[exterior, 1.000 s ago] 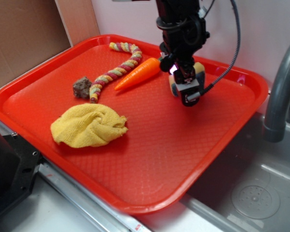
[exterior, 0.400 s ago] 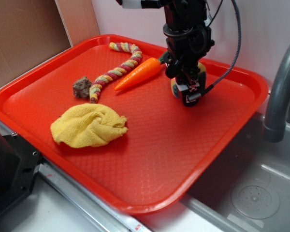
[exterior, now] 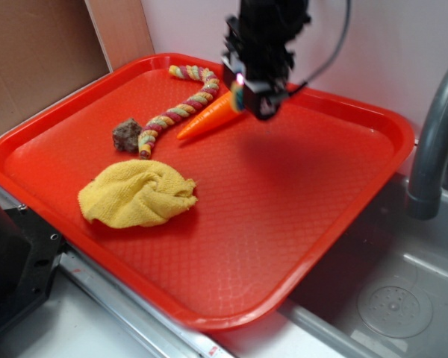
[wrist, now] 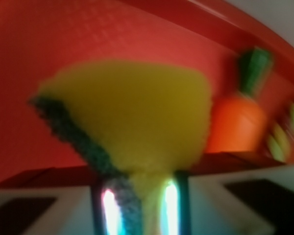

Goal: Grab the green sponge.

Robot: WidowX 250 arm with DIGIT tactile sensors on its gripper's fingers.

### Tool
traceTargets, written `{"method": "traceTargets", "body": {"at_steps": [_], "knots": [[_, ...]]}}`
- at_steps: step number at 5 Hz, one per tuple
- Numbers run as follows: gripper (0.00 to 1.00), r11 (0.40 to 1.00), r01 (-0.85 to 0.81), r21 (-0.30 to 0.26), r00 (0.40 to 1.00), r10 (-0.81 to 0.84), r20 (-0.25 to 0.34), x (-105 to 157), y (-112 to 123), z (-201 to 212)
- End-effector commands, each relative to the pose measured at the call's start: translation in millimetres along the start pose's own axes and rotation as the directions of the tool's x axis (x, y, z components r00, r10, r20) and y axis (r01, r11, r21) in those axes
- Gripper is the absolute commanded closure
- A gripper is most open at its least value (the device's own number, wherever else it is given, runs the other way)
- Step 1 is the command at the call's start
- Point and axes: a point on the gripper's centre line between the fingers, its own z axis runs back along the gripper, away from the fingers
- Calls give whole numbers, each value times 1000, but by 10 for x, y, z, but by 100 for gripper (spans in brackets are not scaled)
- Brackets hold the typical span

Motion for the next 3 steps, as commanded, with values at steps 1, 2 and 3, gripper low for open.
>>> {"method": "traceTargets", "body": {"at_steps": [1, 2, 3], "knots": [[100, 986, -155, -65, 979, 162, 127, -635, 24, 739], [100, 972, -230, -45, 962, 234, 140, -920, 30, 769], [100, 970, -238, -55, 948, 244, 203, -1160, 25, 787]]}}
